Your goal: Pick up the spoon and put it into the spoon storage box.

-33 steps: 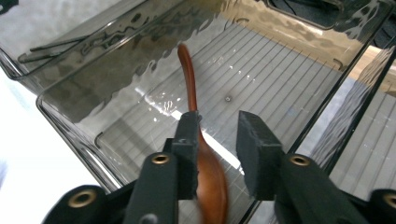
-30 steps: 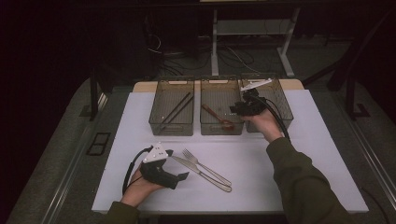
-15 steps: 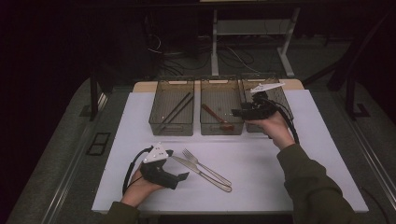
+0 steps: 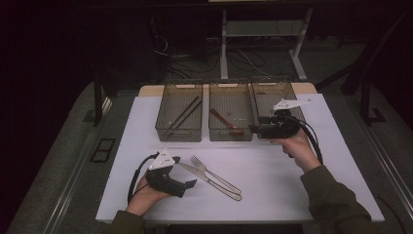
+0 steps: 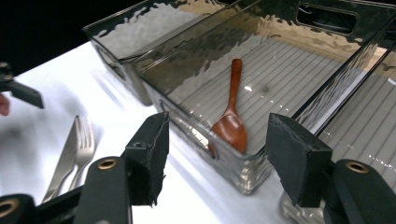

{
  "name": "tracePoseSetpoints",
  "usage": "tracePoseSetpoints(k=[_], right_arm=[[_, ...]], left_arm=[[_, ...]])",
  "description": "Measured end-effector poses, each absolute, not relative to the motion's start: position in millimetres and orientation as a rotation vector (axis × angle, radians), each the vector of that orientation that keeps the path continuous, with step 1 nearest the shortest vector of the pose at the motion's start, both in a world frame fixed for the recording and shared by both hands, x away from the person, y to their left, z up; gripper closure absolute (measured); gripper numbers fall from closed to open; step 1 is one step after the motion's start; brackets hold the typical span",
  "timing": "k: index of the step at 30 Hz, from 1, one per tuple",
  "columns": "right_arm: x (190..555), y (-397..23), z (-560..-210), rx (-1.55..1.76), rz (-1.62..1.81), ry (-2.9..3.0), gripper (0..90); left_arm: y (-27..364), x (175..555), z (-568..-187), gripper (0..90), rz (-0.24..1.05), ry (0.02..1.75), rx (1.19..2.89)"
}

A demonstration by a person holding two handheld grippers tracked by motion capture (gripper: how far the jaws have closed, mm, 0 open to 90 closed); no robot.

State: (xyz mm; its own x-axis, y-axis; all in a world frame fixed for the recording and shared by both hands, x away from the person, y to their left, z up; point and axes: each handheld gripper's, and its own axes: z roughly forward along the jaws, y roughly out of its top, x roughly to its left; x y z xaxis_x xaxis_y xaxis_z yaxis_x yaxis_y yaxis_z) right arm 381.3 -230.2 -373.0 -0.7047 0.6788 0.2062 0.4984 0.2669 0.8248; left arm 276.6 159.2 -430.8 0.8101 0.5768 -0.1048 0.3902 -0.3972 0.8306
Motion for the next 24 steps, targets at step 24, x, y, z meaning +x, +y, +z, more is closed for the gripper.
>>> tracePoseSetpoints(k=[24], right_arm=[[321,-262,-402,1.066,1.391,2.37,36.5]], left_arm=[[159,275,-427,0.0,0.261,0.711,2.032]])
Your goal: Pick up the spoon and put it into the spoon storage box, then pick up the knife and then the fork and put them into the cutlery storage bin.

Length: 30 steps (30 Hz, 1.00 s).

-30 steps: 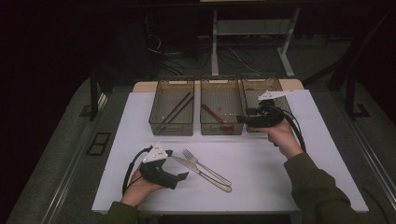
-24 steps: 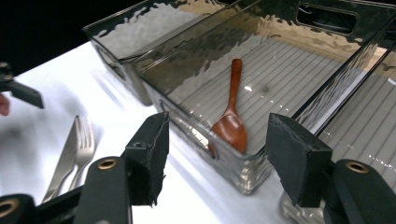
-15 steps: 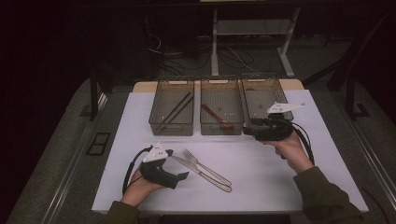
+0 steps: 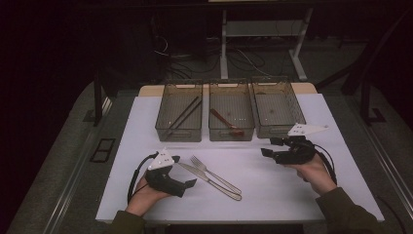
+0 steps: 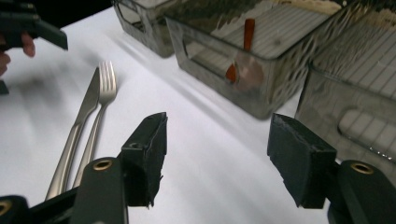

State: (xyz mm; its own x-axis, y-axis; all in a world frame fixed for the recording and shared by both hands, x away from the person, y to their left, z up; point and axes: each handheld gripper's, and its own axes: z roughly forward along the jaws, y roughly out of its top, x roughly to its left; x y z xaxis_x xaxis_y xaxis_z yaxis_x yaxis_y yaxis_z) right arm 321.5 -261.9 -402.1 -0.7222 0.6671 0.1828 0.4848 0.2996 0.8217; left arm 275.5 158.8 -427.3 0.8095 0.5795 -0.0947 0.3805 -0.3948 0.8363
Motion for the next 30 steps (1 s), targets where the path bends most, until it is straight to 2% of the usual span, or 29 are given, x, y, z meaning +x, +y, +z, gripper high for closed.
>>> tracePoseSetpoints(k=[9,13,15,21,30], right_arm=[[304,-268,-411,1.057,1.371,2.39,35.0],[296,-270,-415,1.071,1.365,2.402,35.0],[293,-272,-417,1.065,1.357,2.41,35.0],[285,-274,-421,1.065,1.342,2.419,35.0],[274,-279,-427,1.077,1.319,2.438,35.0]], left_arm=[[157,275,-426,0.4,0.249,0.7,2.035],[155,273,-425,6.3,0.247,0.682,2.03],[154,272,-424,14.8,0.228,0.662,2.036],[146,271,-425,30.0,0.178,0.616,2.058],[124,275,-427,70.2,0.074,0.533,2.127]])
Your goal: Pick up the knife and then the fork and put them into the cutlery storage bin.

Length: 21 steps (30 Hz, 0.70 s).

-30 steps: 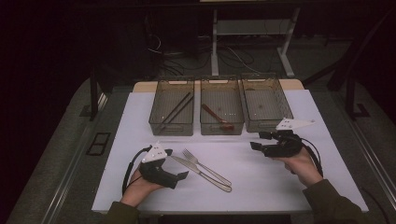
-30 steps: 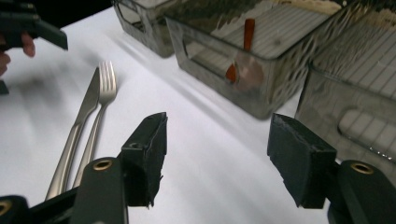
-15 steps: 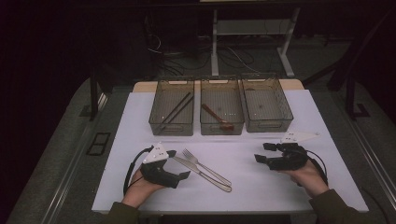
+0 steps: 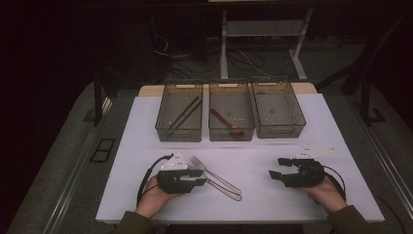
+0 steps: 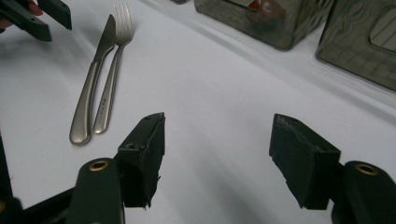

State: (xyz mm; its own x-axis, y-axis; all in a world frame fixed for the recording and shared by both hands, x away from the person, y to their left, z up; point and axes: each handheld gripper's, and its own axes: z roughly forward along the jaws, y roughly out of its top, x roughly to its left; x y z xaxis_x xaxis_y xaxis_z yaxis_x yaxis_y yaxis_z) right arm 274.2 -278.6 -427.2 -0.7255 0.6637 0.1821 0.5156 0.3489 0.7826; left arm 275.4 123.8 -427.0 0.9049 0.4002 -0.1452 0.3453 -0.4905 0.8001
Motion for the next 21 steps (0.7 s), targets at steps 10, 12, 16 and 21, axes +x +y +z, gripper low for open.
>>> tracePoseSetpoints(k=[10,12,16,21], right_arm=[[272,-281,-430,1.085,1.311,2.443,34.9],[273,-281,-430,1.081,1.311,2.442,34.9],[273,-282,-430,1.084,1.314,2.438,34.9],[273,-282,-430,1.083,1.317,2.437,34.9]], left_arm=[[88,286,-436,88.7,0.018,0.452,2.21],[79,286,-439,88.7,0.012,0.432,2.226],[66,286,-444,88.7,0.003,0.414,2.257],[57,289,-449,88.7,0.013,0.389,2.286]])
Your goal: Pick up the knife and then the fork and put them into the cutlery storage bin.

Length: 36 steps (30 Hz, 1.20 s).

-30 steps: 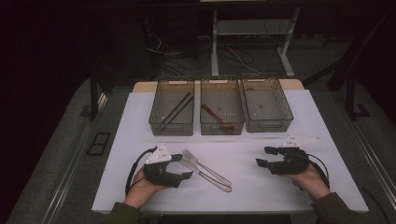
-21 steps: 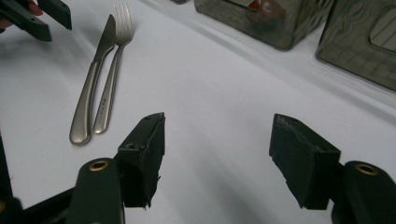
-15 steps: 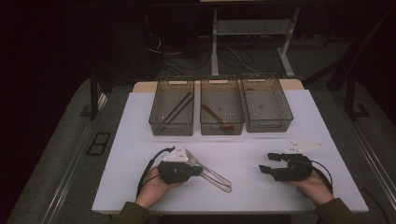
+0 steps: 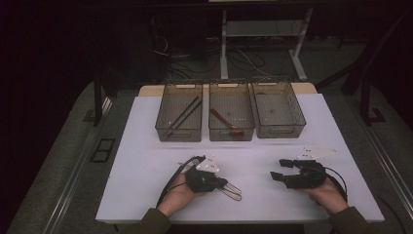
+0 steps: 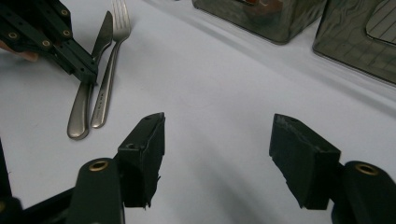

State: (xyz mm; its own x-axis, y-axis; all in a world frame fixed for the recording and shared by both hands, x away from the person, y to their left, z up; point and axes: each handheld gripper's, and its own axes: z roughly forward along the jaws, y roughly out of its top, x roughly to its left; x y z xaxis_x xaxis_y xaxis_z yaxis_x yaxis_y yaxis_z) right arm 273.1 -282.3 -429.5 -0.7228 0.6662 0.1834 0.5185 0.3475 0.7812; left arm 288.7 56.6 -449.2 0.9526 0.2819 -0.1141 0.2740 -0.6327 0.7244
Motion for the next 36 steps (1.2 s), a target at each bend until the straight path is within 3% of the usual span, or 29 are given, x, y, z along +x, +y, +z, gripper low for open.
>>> tracePoseSetpoints(k=[34,36], right_arm=[[274,-284,-428,1.09,1.329,2.427,35.0],[274,-284,-428,1.088,1.33,2.427,35.0]], left_arm=[[23,335,-450,88.8,0.161,0.427,2.321],[26,335,-446,84.6,0.155,0.435,2.296]])
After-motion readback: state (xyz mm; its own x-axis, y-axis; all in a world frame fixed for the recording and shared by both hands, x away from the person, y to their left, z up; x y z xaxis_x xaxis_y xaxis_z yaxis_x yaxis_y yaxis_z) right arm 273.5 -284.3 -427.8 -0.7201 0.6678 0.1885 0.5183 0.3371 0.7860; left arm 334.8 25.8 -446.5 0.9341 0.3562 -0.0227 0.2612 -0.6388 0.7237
